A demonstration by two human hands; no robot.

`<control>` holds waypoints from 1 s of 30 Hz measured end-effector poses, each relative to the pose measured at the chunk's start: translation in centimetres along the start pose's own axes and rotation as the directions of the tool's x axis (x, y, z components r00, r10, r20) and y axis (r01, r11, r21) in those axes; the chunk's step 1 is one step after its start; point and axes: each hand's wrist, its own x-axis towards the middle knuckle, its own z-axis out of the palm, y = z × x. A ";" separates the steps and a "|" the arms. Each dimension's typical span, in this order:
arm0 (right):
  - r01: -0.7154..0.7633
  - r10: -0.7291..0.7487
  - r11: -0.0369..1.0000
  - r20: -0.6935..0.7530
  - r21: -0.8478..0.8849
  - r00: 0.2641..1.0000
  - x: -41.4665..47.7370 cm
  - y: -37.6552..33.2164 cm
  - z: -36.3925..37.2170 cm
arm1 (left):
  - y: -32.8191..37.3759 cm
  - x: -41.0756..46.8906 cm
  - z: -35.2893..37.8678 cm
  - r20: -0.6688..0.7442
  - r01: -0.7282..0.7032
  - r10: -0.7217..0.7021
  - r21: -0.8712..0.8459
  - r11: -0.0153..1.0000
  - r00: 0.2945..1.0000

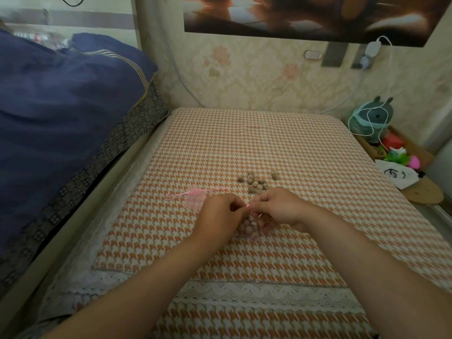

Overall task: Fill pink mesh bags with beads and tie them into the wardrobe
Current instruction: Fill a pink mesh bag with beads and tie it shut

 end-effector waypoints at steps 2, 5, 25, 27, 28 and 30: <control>0.000 0.000 1.000 -0.002 0.012 1.000 -0.1 -0.1 0.0 | 0.0 -0.1 -0.1 0.006 -0.022 0.022 0.010 1.000 1.000; -0.009 0.009 1.000 -0.016 0.008 1.000 -0.3 0.0 -0.3 | -0.3 -0.1 -0.3 0.032 -0.034 0.032 0.051 0.998 0.999; -0.104 0.097 0.973 -0.046 -0.208 0.994 -0.8 0.8 -0.1 | -1.8 -0.9 0.0 0.073 0.372 -0.365 -0.169 0.913 0.928; -0.107 0.098 0.969 -0.051 -0.221 0.994 -0.7 1.0 0.1 | -1.8 -0.9 0.1 0.068 0.386 -0.380 -0.191 0.903 0.923; -0.106 0.095 0.968 -0.057 -0.226 0.994 -0.6 1.0 0.1 | -1.7 -0.9 0.0 0.065 0.382 -0.377 -0.186 0.905 0.924; -0.096 0.086 0.967 -0.056 -0.235 0.995 -0.6 1.1 0.2 | -1.2 -0.9 -0.2 0.061 0.342 -0.337 -0.119 0.932 0.940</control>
